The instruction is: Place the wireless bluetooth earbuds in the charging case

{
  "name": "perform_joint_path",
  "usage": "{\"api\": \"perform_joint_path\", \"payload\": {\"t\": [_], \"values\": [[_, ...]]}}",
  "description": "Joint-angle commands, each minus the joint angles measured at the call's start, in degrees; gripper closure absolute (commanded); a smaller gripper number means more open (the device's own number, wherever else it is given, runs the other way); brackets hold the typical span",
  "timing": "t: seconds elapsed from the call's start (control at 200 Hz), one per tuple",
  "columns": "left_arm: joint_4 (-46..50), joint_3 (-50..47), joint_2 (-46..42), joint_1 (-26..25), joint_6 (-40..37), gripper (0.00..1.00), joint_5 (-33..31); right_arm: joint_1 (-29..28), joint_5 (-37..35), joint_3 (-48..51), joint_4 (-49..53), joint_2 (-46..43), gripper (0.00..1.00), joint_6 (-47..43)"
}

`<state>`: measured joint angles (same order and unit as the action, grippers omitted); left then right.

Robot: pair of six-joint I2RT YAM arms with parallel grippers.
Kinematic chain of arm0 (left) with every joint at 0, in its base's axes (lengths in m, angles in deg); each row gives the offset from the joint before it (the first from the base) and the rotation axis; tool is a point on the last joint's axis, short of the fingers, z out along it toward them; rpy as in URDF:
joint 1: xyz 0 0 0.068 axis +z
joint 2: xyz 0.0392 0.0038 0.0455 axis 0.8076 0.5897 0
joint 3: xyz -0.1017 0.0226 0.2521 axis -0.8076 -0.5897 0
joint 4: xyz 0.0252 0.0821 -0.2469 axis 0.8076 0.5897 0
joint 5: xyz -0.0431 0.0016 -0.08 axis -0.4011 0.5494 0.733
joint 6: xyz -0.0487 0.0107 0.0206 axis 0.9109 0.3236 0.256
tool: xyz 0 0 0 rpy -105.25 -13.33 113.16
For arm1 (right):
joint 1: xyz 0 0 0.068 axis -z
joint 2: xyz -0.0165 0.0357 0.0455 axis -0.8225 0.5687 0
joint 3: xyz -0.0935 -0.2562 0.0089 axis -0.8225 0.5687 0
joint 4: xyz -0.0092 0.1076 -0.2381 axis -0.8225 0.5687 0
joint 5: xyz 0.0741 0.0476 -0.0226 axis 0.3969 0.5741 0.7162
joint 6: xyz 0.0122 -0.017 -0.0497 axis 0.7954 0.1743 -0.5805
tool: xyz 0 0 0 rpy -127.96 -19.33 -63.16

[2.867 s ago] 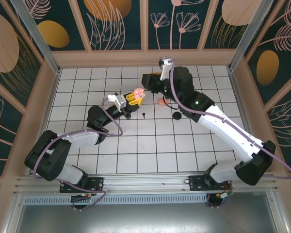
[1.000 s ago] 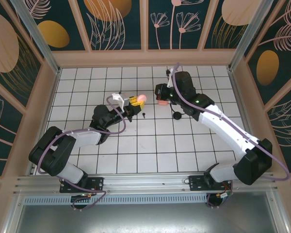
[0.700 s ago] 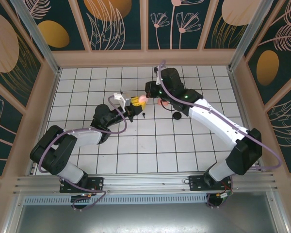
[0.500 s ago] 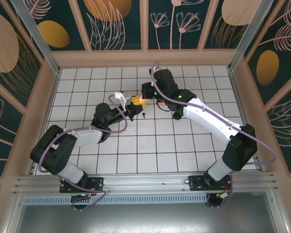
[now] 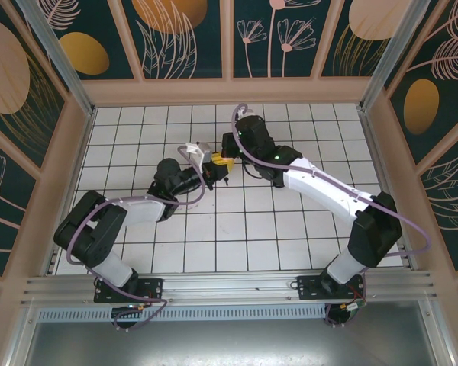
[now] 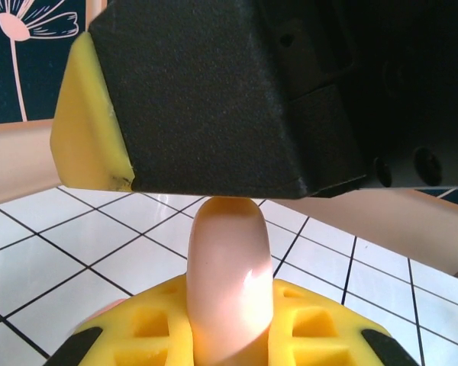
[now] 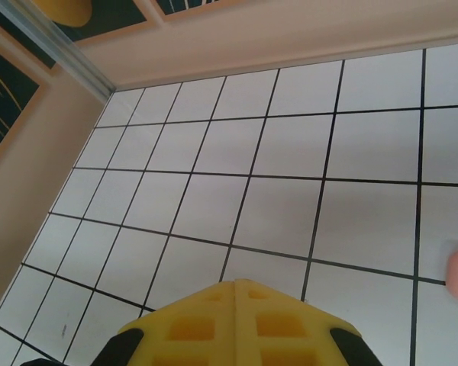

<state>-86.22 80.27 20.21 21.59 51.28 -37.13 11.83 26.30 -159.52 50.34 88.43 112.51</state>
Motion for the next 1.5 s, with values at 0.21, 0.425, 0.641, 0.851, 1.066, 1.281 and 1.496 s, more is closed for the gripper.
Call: {"api": "perform_joint_path", "payload": {"t": [0.21, 0.425, 0.641, 0.851, 1.066, 1.281, 1.496], "values": [[-6.32, 3.36, 6.56, -0.16, 4.68, 1.0, -3.77, 8.85, -0.26, 2.95, 0.17, -11.22, 0.69, 3.07], [5.66, 11.64, 12.53, -0.07, 7.49, 1.0, -6.4, 11.87, 1.49, 15.82, -0.06, -19.8, 0.63, 5.4], [33.35, 30.2, 22.22, 0.59, 12.47, 1.0, -5.54, 14.49, 1.53, 26.61, 0.26, -24.81, 0.57, 7.38], [40.21, 35.72, 27.86, 1.33, 19.11, 0.95, -5.38, 15.8, 1.07, 29.29, 0.77, -25.85, 0.5, 7.45], [47.01, 41.2, 33.9, 1.6, 21.22, 0.92, -3.99, 16.83, 0.75, 29.29, 0.7, -24.49, 0.48, 7.08], [48.16, 42.18, 35.94, 2.25, 22.4, 0.79, -3.98, 17.79, 0.41, 28.76, 0.97, -22.05, 0.41, 6.37], [48.31, 40.47, 35.12, 3.64, 22.64, 0.57, -4.57, 18.67, 0.13, 26.95, 1.65, -18.3, 0.31, 5.32]]}}
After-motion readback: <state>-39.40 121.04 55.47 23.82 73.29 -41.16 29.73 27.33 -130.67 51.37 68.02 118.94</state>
